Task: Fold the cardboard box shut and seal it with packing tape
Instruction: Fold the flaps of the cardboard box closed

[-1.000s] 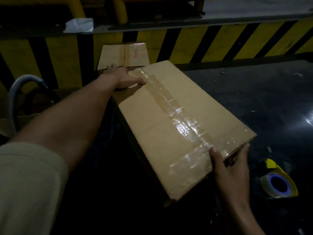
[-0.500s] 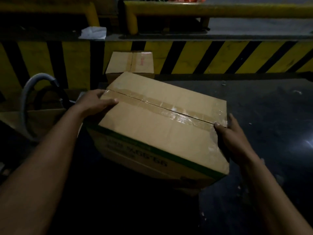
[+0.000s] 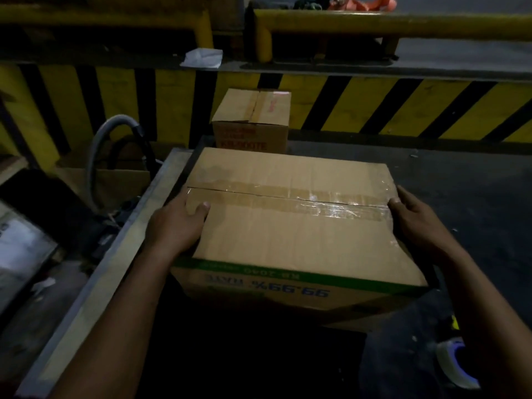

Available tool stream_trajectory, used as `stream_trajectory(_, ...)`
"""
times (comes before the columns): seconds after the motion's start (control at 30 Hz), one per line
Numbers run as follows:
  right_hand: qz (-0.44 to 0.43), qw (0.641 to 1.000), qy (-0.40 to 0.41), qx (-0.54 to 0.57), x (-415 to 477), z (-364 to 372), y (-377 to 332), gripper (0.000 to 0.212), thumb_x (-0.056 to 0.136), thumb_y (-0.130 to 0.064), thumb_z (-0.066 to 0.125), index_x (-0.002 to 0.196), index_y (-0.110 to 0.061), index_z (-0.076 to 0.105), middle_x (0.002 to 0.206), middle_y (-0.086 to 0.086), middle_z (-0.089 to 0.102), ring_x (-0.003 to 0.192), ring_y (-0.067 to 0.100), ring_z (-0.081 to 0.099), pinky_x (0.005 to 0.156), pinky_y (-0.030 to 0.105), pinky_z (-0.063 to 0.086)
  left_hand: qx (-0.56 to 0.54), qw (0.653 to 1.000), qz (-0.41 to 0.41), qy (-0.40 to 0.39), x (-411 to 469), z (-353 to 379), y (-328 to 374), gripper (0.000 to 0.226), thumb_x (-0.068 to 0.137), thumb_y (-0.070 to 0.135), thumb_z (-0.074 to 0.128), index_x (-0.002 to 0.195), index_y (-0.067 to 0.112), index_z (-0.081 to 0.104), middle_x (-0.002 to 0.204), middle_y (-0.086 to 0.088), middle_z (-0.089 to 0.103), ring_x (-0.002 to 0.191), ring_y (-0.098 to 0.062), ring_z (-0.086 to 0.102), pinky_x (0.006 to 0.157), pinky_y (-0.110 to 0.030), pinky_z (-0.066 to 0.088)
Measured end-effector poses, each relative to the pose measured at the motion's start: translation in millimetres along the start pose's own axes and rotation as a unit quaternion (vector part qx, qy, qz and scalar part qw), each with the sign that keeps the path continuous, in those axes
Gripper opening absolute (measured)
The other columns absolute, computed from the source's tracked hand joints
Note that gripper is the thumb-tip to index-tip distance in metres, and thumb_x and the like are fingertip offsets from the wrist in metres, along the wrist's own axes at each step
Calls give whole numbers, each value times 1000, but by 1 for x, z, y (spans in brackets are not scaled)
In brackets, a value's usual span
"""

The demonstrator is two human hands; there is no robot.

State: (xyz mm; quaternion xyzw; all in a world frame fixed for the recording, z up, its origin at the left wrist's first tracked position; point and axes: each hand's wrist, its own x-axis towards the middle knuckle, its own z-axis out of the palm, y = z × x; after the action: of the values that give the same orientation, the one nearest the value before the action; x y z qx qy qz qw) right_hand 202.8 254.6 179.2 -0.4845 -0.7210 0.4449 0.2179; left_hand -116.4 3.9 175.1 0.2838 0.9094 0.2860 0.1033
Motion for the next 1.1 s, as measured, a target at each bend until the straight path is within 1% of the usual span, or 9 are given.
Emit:
stream_trajectory(0.23, -14, 997, 11, -72, -4, -2, 10, 56, 103, -37, 41, 155, -26, 22, 154, 7, 38, 137, 27, 40, 104, 39, 34, 82, 997, 7, 6, -3, 12, 0, 72, 100, 58, 32, 159, 19, 15, 151, -19, 42, 131, -42, 44, 101, -51, 41)
stream_trajectory(0.3, -27, 996, 15, -82, -9, -2, 11, 52, 104, -33, 40, 153, -24, 26, 151, 8, 43, 134, 27, 43, 94, 35, 34, 106, 994, 14, 12, -3, 13, 1, 73, 99, 57, 29, 158, 16, 16, 155, -20, 36, 136, -43, 39, 106, -53, 38)
stream_trajectory(0.43, -34, 995, 22, -93, -7, -3, 15, 47, 103, -36, 40, 149, -28, 35, 142, 5, 53, 127, 27, 51, 92, 36, 38, 152, 987, 8, 55, -9, 23, 37, 69, 99, 48, 36, 157, 12, 23, 161, -18, 22, 142, -44, 26, 113, -60, 26)
stream_trajectory(0.5, -47, 995, 24, -84, -5, -4, 18, 41, 102, -37, 41, 143, -31, 42, 135, 3, 58, 121, 25, 56, 92, 37, 43, 164, 983, 57, 61, -19, 38, 75, 68, 99, 47, 37, 157, 13, 24, 162, -15, 21, 146, -40, 21, 115, -60, 24)
stream_trajectory(0.63, -47, 997, 16, -64, -2, -8, 19, 48, 102, -37, 42, 149, -30, 37, 144, 2, 51, 129, 22, 49, 99, 35, 38, 156, 952, 260, -37, -48, 91, 156, 63, 103, 47, 34, 159, 20, 20, 166, -12, 13, 152, -34, 10, 122, -57, 11)
stream_trajectory(0.73, -16, 999, 18, -23, -10, -22, 29, 57, 97, -54, 39, 150, -31, 35, 153, 0, 40, 140, 20, 38, 114, 42, 31, 175, 920, 333, -115, -67, 127, 198, 65, 103, 54, 28, 160, 27, 13, 168, -9, 1, 153, -32, -4, 120, -60, 0)
stream_trajectory(0.83, 2, 1000, 28, -10, -29, -41, 56, 53, 100, -53, 34, 144, -27, 46, 149, 3, 47, 135, 19, 43, 112, 41, 34, 214, 903, 339, -154, -79, 152, 207, 67, 100, 62, 18, 159, 35, 7, 168, -7, -3, 153, -35, -7, 117, -65, -5)
stream_trajectory(0.93, 56, 991, 66, -99, -47, -57, 106, 49, 102, -45, 37, 141, -19, 50, 145, 6, 52, 131, 25, 48, 104, 35, 37, 231, 902, 343, -124, -85, 165, 200, 68, 96, 68, 9, 158, 41, 4, 168, -5, 0, 153, -34, -4, 116, -67, -6)
stream_trajectory(1.1, 225, 944, -12, -240, -77, -65, 228, 62, 88, -45, 58, 141, -16, 45, 148, 21, 42, 136, 42, 39, 107, 48, 38, 233, 901, 341, -137, -79, 165, 198, 69, 93, 73, 5, 157, 45, 3, 168, -3, -2, 153, -33, -5, 117, -66, -3)
